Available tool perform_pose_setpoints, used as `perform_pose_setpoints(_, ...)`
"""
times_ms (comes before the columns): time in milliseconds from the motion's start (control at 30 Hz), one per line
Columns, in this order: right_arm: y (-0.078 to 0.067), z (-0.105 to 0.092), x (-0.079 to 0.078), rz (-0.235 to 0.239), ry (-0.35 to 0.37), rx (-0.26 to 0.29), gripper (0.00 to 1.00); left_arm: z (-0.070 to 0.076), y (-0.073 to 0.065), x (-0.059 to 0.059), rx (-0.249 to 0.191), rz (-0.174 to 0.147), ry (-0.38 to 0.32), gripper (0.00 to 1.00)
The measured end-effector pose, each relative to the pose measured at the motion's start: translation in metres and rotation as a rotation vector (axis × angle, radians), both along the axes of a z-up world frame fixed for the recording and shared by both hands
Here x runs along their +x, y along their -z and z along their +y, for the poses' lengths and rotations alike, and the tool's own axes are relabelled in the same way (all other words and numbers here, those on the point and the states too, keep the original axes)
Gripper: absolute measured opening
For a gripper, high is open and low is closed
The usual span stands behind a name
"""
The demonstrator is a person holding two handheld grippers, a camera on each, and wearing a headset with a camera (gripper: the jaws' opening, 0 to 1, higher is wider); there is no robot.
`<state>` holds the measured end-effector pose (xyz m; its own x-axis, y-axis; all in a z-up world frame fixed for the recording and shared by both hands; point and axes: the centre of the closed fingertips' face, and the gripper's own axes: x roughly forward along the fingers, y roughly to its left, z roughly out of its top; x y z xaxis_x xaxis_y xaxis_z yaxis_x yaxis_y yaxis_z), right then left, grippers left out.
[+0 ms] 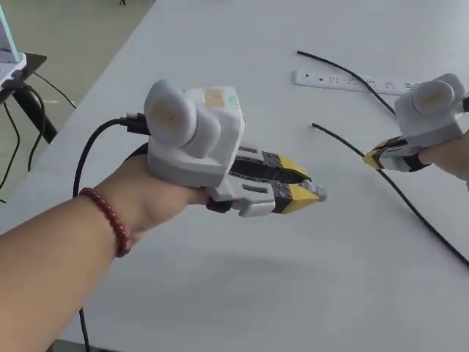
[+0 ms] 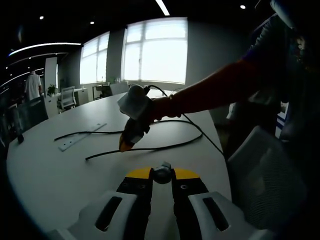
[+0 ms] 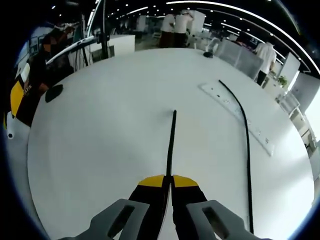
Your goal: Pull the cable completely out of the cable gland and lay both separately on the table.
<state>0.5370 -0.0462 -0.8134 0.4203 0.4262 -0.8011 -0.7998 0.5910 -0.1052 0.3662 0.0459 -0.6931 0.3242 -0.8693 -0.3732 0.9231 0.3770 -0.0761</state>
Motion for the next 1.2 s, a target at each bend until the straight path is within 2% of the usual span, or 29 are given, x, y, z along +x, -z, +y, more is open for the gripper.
perform_pose_setpoints(67, 0.003, -0.001, 0.001, -0.001, -0.007, -0.016, 0.0, 0.0, 0.001, 0.0, 0.001, 0.0, 0.001, 0.16)
perform_pose_setpoints(100, 0.004, 0.0, -0.001, 0.018, -0.003, -0.005, 0.0, 0.0, 0.001, 0.001, 0.0, 0.002, 0.001, 0.16)
perform_pose_setpoints(167, 0.006, -0.002, 0.001, 0.012, -0.003, -0.019, 0.0, 0.001, 0.002, 0.002, -0.001, 0.002, -0.003, 0.16)
perform_pose_setpoints(200, 0.008, -0.002, -0.001, 0.034, 0.002, -0.005, 0.0, 0.001, 0.003, 0.002, -0.003, 0.005, -0.004, 0.16)
perform_pose_setpoints(267, 0.009, -0.004, 0.001, 0.03, 0.005, -0.016, 0.0, 0.001, 0.004, 0.001, 0.002, 0.004, -0.002, 0.16)
perform_pose_setpoints(300, 0.01, -0.003, -0.001, 0.047, 0.007, -0.005, 0.0, 0.001, 0.004, 0.001, 0.001, 0.005, -0.002, 0.16)
perform_pose_setpoints(367, 0.011, -0.005, -0.001, 0.037, 0.002, -0.021, 0.0, 0.001, 0.004, 0.002, -0.002, 0.006, -0.005, 0.16)
perform_pose_setpoints(400, 0.012, -0.004, -0.002, 0.054, 0.007, -0.007, 0.0, 0.001, 0.004, 0.002, -0.001, 0.005, -0.005, 0.16)
perform_pose_setpoints(667, 0.013, -0.006, -0.001, 0.058, 0.011, -0.008, 0.01, -0.001, 0.004, 0.003, -0.007, 0.007, -0.004, 0.16)
perform_pose_setpoints(767, 0.013, -0.008, 0.0, 0.056, 0.012, -0.007, 0.05, -0.002, 0.003, 0.003, -0.01, 0.006, -0.004, 0.16)
perform_pose_setpoints(933, 0.001, -0.008, 0.001, 0.027, 0.017, 0.015, 0.13, -0.004, 0.003, 0.003, -0.009, 0.006, 0.0, 0.16)
perform_pose_setpoints(1200, -0.017, -0.003, -0.005, -0.013, -0.006, 0.037, 0.18, -0.007, 0.001, 0.002, -0.012, 0.003, 0.004, 0.16)
